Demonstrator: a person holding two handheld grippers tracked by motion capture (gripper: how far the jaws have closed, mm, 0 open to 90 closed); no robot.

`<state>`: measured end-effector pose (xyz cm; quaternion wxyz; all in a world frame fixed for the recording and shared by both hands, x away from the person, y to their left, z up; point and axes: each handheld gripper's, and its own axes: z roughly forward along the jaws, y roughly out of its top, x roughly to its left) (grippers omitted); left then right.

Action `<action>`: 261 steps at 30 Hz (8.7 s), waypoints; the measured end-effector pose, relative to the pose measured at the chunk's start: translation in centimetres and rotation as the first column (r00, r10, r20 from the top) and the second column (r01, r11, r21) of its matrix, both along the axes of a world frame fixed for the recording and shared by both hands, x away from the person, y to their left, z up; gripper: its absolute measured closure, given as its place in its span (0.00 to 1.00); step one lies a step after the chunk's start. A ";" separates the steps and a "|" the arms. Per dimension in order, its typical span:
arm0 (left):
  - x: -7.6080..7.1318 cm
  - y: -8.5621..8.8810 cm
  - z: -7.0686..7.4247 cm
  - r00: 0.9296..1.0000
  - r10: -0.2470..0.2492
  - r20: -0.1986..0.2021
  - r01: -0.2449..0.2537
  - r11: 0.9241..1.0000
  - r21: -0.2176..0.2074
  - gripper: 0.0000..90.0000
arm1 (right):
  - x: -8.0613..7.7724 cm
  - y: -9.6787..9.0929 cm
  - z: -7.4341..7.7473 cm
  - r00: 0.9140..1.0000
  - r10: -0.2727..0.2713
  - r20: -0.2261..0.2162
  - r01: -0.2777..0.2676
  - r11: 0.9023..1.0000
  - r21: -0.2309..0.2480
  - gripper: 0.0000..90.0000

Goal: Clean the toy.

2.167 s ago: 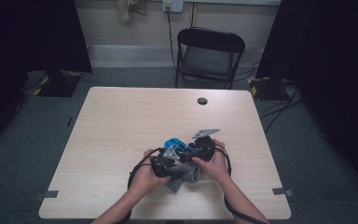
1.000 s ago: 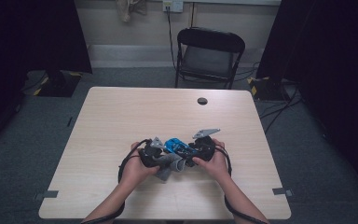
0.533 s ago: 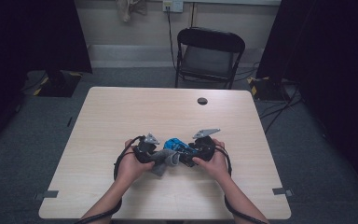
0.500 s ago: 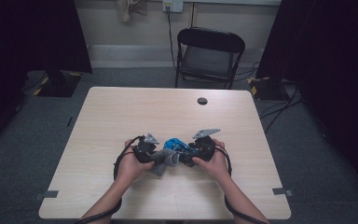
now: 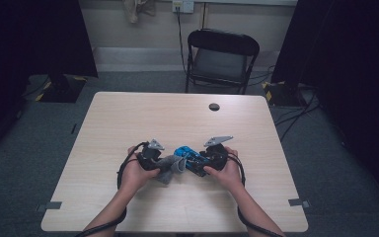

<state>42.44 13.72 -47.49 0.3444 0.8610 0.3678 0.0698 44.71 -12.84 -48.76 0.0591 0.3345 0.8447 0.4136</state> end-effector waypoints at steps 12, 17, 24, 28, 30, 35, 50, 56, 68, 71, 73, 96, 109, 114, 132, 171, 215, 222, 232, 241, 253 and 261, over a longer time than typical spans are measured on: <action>0.4 1.3 0.0 0.999 0.048 0.008 -0.048 0.999 0.003 0.74 | 0.0 0.0 0.0 1.000 -0.002 0.000 0.002 1.000 0.002 0.37; 0.6 2.0 0.0 0.997 0.076 0.010 -0.076 0.997 0.002 0.74 | 0.0 0.0 0.0 1.000 -0.002 -0.001 0.002 1.000 0.002 0.37; -0.1 2.3 0.7 0.998 0.068 0.010 -0.068 0.997 -0.032 0.74 | 0.0 0.0 0.0 1.000 -0.003 -0.002 0.003 1.000 0.004 0.37; -1.3 1.6 1.6 1.000 0.006 0.020 -0.005 0.999 -0.041 0.74 | 0.0 0.0 0.0 1.000 -0.003 -0.001 0.003 1.000 0.004 0.37; -2.0 1.2 1.7 1.000 -0.017 0.025 0.018 0.999 -0.052 0.74 | 0.0 0.0 -0.1 1.000 -0.003 -0.001 0.003 1.000 0.005 0.37; -3.8 -0.8 1.8 0.995 -0.097 0.028 0.098 0.993 -0.063 0.74 | 0.0 0.0 0.0 1.000 -0.003 -0.001 0.003 1.000 0.002 0.37; -6.1 -5.0 0.4 0.971 -0.240 -0.015 0.238 0.969 -0.070 0.74 | 0.0 -0.1 -0.2 1.000 -0.004 -0.004 0.004 1.000 0.013 0.37; -6.6 -6.1 0.0 0.957 -0.286 -0.039 0.283 0.956 -0.076 0.74 | 0.0 -0.1 -0.1 1.000 -0.001 -0.006 0.001 1.000 0.011 0.37; -6.4 -8.0 -0.2 0.938 -0.342 -0.052 0.337 0.938 -0.083 0.74 | 0.0 -0.1 -0.1 1.000 -0.003 -0.003 0.003 1.000 0.012 0.37; -6.0 -8.1 -0.5 0.942 -0.331 -0.059 0.325 0.941 -0.093 0.74 | 0.0 -0.1 -0.2 1.000 -0.003 -0.003 0.003 1.000 0.012 0.37; -5.6 -8.1 -0.7 0.945 -0.322 -0.057 0.315 0.943 -0.106 0.74 | 0.0 -0.1 -0.2 1.000 -0.003 -0.002 0.003 1.000 0.013 0.37; -3.0 -6.3 -0.5 0.976 -0.215 -0.027 0.212 0.974 -0.076 0.74 | 0.0 -0.1 -0.2 1.000 -0.004 0.002 0.004 1.000 0.014 0.37; -1.9 -4.1 -0.6 0.990 -0.136 -0.024 0.134 0.989 -0.069 0.74 | -0.1 -0.1 -0.2 1.000 -0.005 0.003 0.005 1.000 0.015 0.37; -1.5 -3.2 -0.5 0.994 -0.109 -0.030 0.107 0.992 -0.063 0.74 | -0.1 -0.1 -0.2 1.000 -0.005 0.003 0.005 1.000 0.015 0.37; -0.5 -1.0 -0.5 0.999 -0.041 -0.036 0.038 0.997 -0.060 0.74 | -0.1 -0.1 -0.2 1.000 -0.005 0.004 0.005 1.000 0.016 0.37; -4.1 1.7 1.1 0.998 -0.056 0.012 0.057 0.997 -0.047 0.74 | -0.3 -0.1 -0.3 1.000 -0.014 0.017 0.014 1.000 0.026 0.36; -6.0 -0.7 0.3 0.977 -0.205 0.060 0.208 0.976 -0.056 0.30 | -0.3 0.4 2.9 0.996 0.034 0.085 -0.036 0.999 0.015 0.23; -6.4 -0.1 0.9 0.979 -0.195 0.060 0.199 0.978 -0.068 0.28 | -1.0 0.8 3.5 0.994 0.092 0.063 -0.094 0.995 0.036 0.25; -7.9 2.2 1.3 0.986 -0.159 0.053 0.162 0.985 -0.066 0.29 | -2.3 2.2 4.7 0.984 0.161 0.071 -0.164 0.985 0.048 0.25; -8.3 3.6 0.4 0.985 -0.170 0.040 0.173 0.982 -0.074 0.58 | -2.9 2.7 5.2 0.978 0.196 0.077 -0.200 0.978 0.052 0.25; -5.7 3.2 0.7 0.989 -0.145 0.041 0.148 0.985 -0.088 0.79 | -3.4 4.5 4.3 0.965 0.258 0.054 -0.261 0.964 0.046 0.26; -4.9 3.0 0.8 0.983 -0.176 0.058 0.181 0.979 -0.095 0.79 | -3.4 5.7 3.0 0.955 0.296 0.031 -0.296 0.955 0.015 0.28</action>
